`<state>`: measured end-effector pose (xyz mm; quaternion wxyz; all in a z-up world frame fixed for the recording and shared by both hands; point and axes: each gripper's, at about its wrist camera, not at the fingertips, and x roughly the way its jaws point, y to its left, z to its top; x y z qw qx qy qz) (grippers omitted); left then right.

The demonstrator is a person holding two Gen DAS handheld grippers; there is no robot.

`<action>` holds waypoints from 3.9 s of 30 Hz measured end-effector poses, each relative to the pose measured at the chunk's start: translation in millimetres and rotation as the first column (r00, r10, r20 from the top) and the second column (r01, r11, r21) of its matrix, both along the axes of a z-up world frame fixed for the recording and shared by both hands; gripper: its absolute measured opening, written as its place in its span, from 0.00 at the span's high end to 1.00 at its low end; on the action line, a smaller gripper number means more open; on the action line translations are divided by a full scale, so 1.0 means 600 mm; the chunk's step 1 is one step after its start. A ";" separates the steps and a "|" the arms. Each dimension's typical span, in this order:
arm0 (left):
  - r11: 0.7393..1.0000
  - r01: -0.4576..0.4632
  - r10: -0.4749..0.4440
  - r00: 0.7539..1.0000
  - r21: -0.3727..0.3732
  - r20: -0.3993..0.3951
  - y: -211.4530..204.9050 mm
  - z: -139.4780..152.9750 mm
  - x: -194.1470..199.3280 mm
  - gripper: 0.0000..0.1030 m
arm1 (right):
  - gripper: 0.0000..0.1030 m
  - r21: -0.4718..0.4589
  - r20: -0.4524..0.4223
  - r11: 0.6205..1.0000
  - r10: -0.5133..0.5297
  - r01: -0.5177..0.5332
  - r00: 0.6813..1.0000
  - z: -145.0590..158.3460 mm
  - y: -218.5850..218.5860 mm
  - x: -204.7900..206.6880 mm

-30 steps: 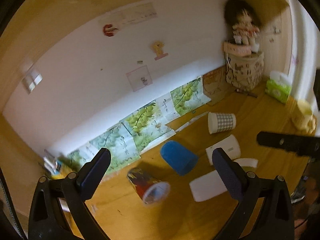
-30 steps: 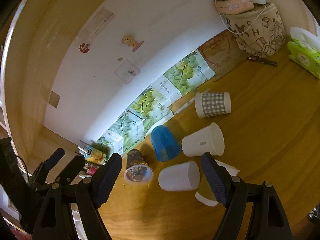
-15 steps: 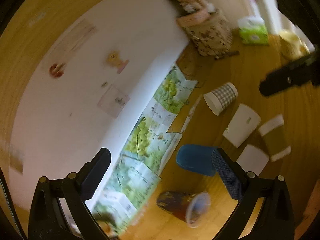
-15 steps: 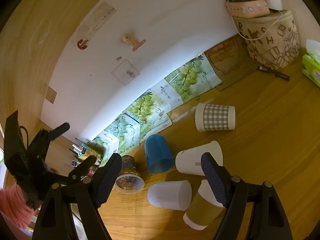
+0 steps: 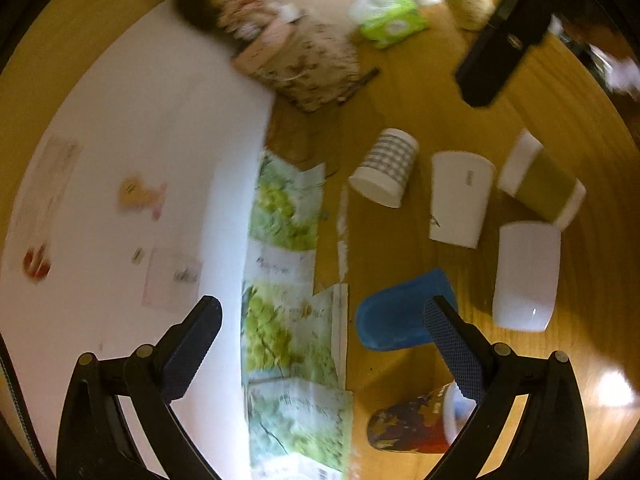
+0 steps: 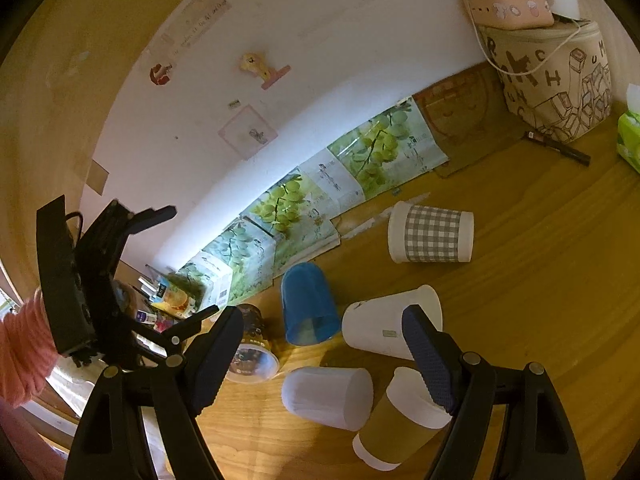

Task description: Flip cup upright

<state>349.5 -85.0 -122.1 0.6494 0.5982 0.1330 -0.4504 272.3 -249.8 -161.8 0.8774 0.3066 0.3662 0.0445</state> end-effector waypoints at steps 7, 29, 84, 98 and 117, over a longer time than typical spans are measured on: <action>0.977 0.160 -0.155 0.987 0.138 -0.045 -0.005 -0.040 0.010 0.07 | 0.20 -0.010 -0.010 1.000 0.005 -0.005 1.000 -0.005 0.001 0.000; 0.850 0.421 -0.372 0.905 0.316 -0.207 -0.009 -0.159 0.019 0.08 | 0.20 -0.025 -0.071 0.998 -0.054 0.052 0.996 -0.026 -0.018 0.018; 0.936 0.185 0.000 0.850 0.300 -0.526 -0.122 -0.221 0.143 0.16 | 0.20 0.056 -0.091 0.988 -0.141 0.147 0.986 -0.046 -0.063 0.005; 0.976 -0.116 0.211 0.712 0.183 -0.670 -0.085 -0.130 0.188 0.19 | 0.20 0.053 -0.038 0.993 -0.100 0.102 0.994 -0.030 -0.049 -0.002; 0.888 -0.460 0.283 0.540 0.004 -0.793 0.008 -0.065 0.081 0.27 | 0.20 0.074 0.051 0.997 -0.036 0.032 0.998 0.001 -0.031 -0.060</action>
